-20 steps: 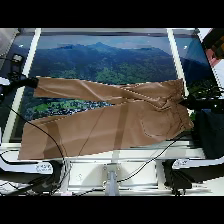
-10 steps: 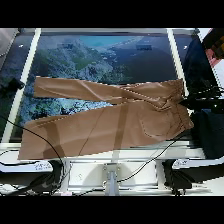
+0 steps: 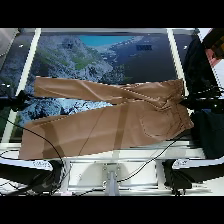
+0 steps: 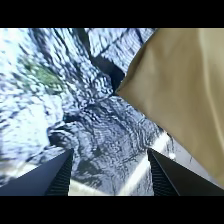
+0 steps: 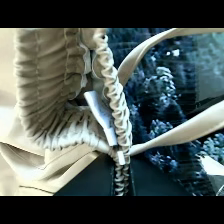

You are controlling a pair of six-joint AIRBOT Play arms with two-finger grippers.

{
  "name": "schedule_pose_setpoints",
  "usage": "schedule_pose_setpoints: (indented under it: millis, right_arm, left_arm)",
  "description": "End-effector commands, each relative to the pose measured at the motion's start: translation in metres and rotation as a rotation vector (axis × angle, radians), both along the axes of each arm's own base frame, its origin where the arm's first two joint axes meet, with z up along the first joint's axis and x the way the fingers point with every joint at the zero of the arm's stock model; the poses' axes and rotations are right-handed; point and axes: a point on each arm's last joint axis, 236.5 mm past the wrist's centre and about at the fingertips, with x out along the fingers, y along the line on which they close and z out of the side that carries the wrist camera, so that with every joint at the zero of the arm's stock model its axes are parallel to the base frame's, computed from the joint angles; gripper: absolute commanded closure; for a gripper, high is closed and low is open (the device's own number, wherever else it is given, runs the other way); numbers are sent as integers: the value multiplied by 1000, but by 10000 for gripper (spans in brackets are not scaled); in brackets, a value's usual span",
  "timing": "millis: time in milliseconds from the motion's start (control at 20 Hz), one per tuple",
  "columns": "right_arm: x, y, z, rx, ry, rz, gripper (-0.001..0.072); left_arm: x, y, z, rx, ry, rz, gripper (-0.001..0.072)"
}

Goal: Fold the clothes and pants, and hang the long-sleeved shirts on hangers.

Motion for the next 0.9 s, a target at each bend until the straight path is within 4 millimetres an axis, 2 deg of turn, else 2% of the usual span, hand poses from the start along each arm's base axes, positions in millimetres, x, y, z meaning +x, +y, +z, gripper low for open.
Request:
schedule_pose_setpoints:
  millis: [0,200,300,400,450,500,550,600,650,750,850]
  right_arm:
    - [0,0,0,1,0,1,674]
    - [0,0,0,0,0,0,674]
    - [0,0,0,0,0,0,674]
    - [0,0,0,1,0,0,674]
    - [0,0,0,1,0,0,674]
    - [0,0,0,1,0,1,674]
    - [0,0,0,1,0,0,674]
    - [1,0,1,2,-1,0,674]
    - [1,0,1,4,-4,-3,674]
    - [6,2,6,16,-21,-16,674]
    - [14,-4,17,-6,-63,-45,674]
  left_arm:
    - [22,3,-16,-15,-45,76,167]
    - [48,15,-8,27,-133,160,178]
    - [54,8,-11,37,-136,148,243]
    - [57,-2,-20,32,-123,129,254]
    - [60,-8,-25,31,-118,120,326]
    - [62,-12,-28,38,-117,108,432]
    - [64,-17,-31,53,-122,75,468]
    - [67,-21,-30,68,-130,51,590]
    - [70,-23,-27,80,-141,31,688]
    - [80,-20,-10,96,-179,31,690]
    - [93,-10,27,138,-251,33,690]
